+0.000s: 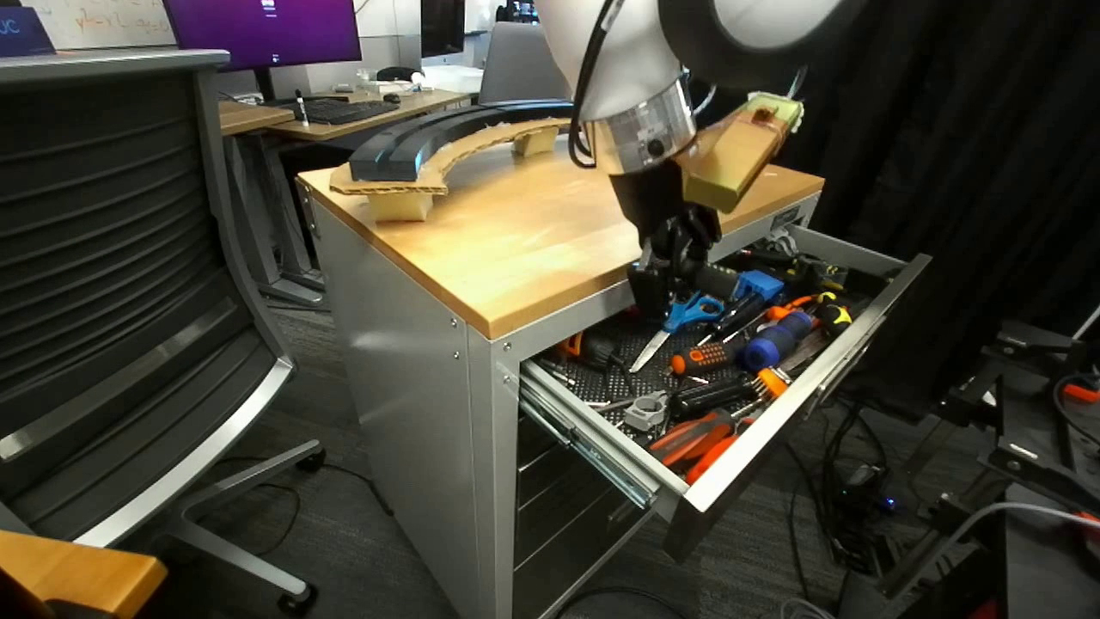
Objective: Shift the object on the lift top and put it in the topmost drawer
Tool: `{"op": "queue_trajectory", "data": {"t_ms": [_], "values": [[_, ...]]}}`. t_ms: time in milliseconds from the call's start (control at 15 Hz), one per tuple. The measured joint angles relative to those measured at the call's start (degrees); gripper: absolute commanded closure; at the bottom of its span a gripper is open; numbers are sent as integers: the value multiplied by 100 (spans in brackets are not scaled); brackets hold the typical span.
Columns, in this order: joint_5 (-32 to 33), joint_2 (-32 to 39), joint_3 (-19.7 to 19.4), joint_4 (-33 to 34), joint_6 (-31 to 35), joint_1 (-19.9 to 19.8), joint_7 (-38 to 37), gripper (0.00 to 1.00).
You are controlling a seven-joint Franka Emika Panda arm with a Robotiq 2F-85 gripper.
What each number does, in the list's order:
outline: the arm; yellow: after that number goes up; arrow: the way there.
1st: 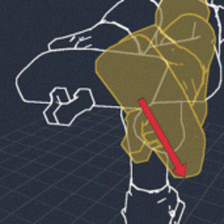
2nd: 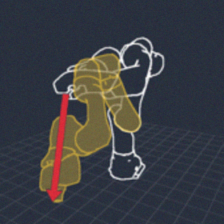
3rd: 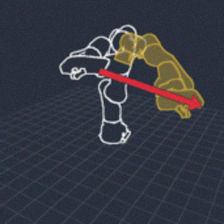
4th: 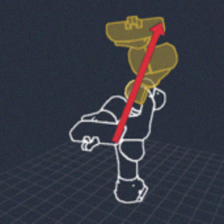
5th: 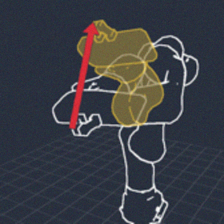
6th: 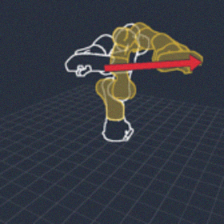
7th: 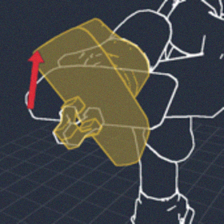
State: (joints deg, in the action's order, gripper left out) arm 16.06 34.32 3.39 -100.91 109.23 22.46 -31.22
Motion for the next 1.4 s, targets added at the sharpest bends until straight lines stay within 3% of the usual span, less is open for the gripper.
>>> {"op": "queue_trajectory", "data": {"t_ms": [467,867,1133,1400], "values": [[-2,-53,49,-800,937,-2,-7,0],[-133,-648,112,-1341,1070,1,-198,0],[-934,-1582,334,-2381,1161,-67,-227,0],[-2184,-2384,672,-3504,1068,-291,231,0]]}}
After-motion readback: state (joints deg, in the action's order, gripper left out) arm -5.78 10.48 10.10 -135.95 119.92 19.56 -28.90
